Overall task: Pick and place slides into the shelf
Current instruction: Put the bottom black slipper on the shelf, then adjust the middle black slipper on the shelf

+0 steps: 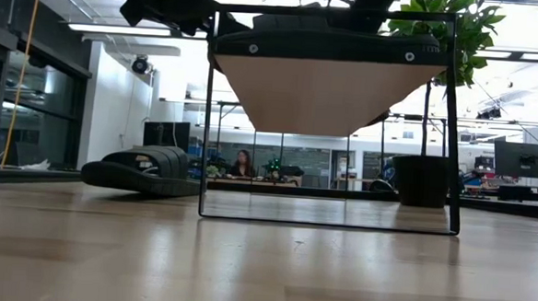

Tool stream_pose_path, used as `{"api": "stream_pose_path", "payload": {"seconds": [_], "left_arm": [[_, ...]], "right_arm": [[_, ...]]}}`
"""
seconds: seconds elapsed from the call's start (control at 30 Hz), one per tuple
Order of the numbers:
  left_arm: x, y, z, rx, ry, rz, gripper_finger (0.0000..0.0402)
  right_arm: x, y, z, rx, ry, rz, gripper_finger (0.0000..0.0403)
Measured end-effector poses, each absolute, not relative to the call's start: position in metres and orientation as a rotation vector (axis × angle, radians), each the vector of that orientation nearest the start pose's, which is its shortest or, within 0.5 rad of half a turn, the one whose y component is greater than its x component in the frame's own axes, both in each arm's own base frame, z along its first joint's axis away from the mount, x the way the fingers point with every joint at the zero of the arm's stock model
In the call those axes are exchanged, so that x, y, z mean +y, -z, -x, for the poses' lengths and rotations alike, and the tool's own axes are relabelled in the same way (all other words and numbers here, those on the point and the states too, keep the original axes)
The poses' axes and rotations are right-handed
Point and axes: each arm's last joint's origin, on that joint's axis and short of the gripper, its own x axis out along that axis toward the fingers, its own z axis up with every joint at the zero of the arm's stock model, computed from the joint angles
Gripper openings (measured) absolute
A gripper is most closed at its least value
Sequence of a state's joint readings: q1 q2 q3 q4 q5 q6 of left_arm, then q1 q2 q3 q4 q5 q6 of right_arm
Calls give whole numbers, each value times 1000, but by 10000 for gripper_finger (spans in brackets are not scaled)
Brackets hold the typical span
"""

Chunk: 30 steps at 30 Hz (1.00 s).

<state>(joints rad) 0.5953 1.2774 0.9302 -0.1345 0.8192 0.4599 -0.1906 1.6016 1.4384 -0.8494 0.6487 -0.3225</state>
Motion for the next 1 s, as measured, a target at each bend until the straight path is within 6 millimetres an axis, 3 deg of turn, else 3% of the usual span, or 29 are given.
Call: {"api": "stream_pose_path", "payload": {"seconds": [0.73,1.0], "left_arm": [[134,-286,-236,330,305,-120,342],[134,-286,-236,330,304,-124,342]], "right_arm": [[-86,-313,-321,1119,691,591,195],[-77,-318,-325,1057,680,592,195]]}}
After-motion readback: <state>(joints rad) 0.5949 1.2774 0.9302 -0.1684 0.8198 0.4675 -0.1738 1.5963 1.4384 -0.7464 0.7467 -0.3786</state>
